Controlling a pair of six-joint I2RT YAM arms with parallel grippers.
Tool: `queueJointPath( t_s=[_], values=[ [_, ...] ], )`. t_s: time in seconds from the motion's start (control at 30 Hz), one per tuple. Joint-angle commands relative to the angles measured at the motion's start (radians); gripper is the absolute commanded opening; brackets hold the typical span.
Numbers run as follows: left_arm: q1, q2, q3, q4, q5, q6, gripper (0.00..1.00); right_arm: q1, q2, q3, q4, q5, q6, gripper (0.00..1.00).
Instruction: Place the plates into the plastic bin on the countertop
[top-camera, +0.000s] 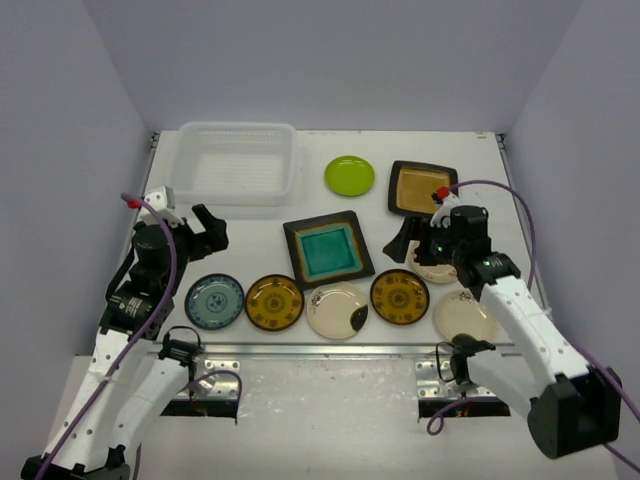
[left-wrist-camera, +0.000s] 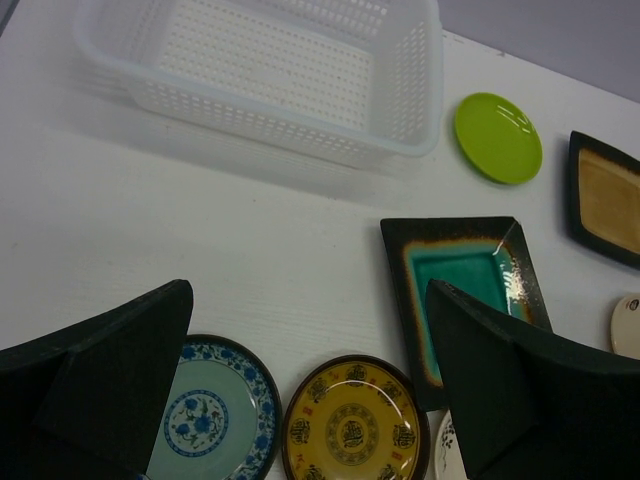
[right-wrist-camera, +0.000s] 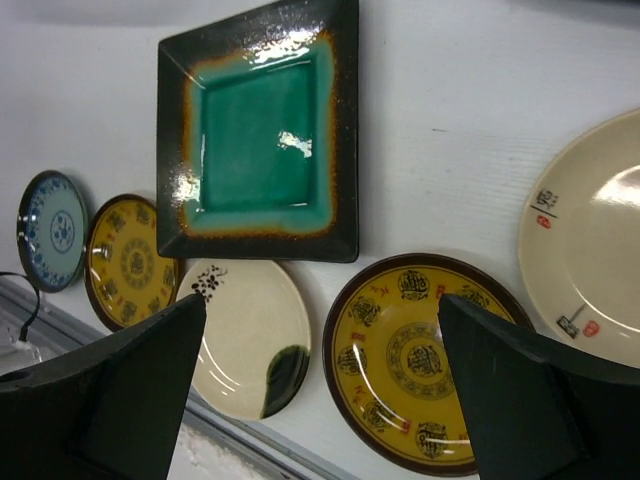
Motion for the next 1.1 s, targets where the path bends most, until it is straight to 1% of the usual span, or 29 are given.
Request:
queueJointPath(
  t_s=[0.0, 0.03, 0.07, 0.1, 0.13, 0.17, 0.23, 0.33, 0.37, 0.43, 0.5, 0.63, 0.73, 0.77, 0.8, 0.83, 0.87, 0.93, 1.03, 1.07],
  values=[
    [-0.018, -0.015, -0.005, 0.043, 0.019, 0.001, 1.0, -0.002, 0.28, 0.117, 0.174, -0.198, -0.023, 0.99],
    [-0.02, -0.017, -0.007, 0.046, 0.02, 0.001, 1.0, -0.002, 0.341, 0.153, 0.191, -0.237, -0.028, 0.99],
    [-0.021, -0.017, -0.008, 0.047, 0.021, 0.001, 1.0, -0.002, 0.364, 0.166, 0.198, -0.253, -0.032, 0.99],
    [-0.023, -0.016, -0.008, 0.047, 0.022, 0.001, 1.0, -0.003, 0.427, 0.206, 0.186, -0.294, -0.052, 0.99],
    [-0.024, -0.012, -0.008, 0.047, 0.025, 0.002, 1.0, -0.003, 0.527, 0.275, 0.155, -0.333, -0.081, 0.99],
    [-0.025, -0.007, -0.008, 0.047, 0.026, 0.004, 1.0, -0.002, 0.616, 0.342, 0.12, -0.34, -0.108, 0.99],
    [-0.029, 0.004, -0.009, 0.049, 0.036, 0.006, 1.0, -0.001, 0.738, 0.429, 0.045, -0.334, -0.144, 0.99],
    [-0.047, 0.03, -0.009, 0.055, 0.059, 0.013, 1.0, -0.002, 0.871, 0.5, 0.045, -0.333, -0.162, 0.99],
    [-0.048, 0.031, -0.009, 0.055, 0.059, 0.013, 1.0, -0.002, 0.875, 0.502, 0.045, -0.333, -0.166, 0.99],
    [-0.052, 0.05, -0.009, 0.055, 0.077, 0.018, 1.0, -0.004, 0.995, 0.571, 0.016, -0.399, -0.197, 0.92],
    [-0.054, 0.055, -0.009, 0.058, 0.084, 0.021, 1.0, -0.004, 1.047, 0.592, 0.011, -0.427, -0.211, 0.86],
    [-0.064, 0.054, -0.009, 0.058, 0.076, 0.024, 1.0, -0.003, 1.079, 0.582, 0.053, -0.47, -0.204, 0.79],
    [-0.066, 0.052, -0.009, 0.058, 0.079, 0.024, 1.0, -0.004, 1.125, 0.593, 0.066, -0.516, -0.192, 0.63],
    [-0.067, 0.053, -0.009, 0.059, 0.082, 0.024, 1.0, -0.005, 1.136, 0.595, 0.069, -0.522, -0.19, 0.55],
    [-0.067, 0.056, -0.009, 0.06, 0.087, 0.025, 1.0, -0.009, 1.163, 0.6, 0.071, -0.541, -0.181, 0.44],
    [-0.067, 0.058, -0.009, 0.06, 0.088, 0.026, 1.0, -0.013, 1.181, 0.604, 0.077, -0.557, -0.171, 0.39],
    [-0.067, 0.059, -0.009, 0.06, 0.089, 0.026, 1.0, -0.018, 1.185, 0.599, 0.095, -0.564, -0.163, 0.36],
    [-0.069, 0.067, -0.009, 0.06, 0.094, 0.028, 1.0, -0.038, 1.207, 0.57, 0.164, -0.605, -0.113, 0.33],
    [-0.074, 0.074, -0.008, 0.06, 0.098, 0.03, 1.0, -0.048, 1.222, 0.551, 0.199, -0.632, -0.078, 0.28],
    [-0.074, 0.076, -0.008, 0.061, 0.1, 0.031, 1.0, -0.049, 1.224, 0.549, 0.206, -0.64, -0.073, 0.24]
  ],
)
